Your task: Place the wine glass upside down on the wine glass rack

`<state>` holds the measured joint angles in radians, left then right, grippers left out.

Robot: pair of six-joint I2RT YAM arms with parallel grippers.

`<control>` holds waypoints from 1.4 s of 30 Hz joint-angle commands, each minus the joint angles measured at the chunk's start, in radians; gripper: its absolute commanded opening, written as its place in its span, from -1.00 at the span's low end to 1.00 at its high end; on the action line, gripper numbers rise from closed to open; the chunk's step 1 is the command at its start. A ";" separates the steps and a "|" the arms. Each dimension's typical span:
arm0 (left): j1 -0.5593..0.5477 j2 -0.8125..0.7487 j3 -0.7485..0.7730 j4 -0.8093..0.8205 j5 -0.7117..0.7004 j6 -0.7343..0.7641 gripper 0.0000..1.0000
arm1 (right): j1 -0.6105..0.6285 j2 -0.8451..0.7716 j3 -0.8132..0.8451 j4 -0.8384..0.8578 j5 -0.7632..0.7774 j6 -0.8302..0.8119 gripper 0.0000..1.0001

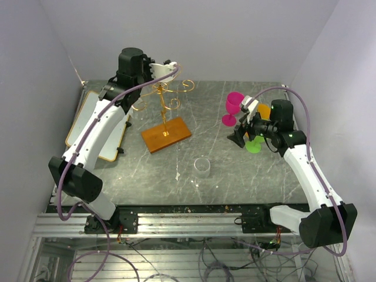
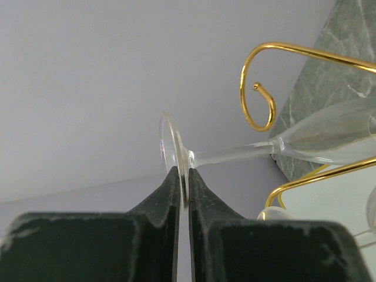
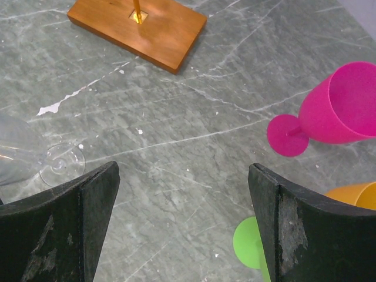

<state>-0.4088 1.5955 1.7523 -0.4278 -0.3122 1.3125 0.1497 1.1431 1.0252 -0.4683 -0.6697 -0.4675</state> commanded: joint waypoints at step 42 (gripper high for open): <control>-0.070 0.083 0.067 0.138 -0.043 -0.207 -0.86 | -0.009 0.008 -0.018 0.064 0.052 0.062 1.00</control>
<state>-0.4732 1.6714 1.7611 -0.3504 -0.3122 1.1316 0.1474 1.1736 1.0195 -0.4332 -0.6342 -0.4179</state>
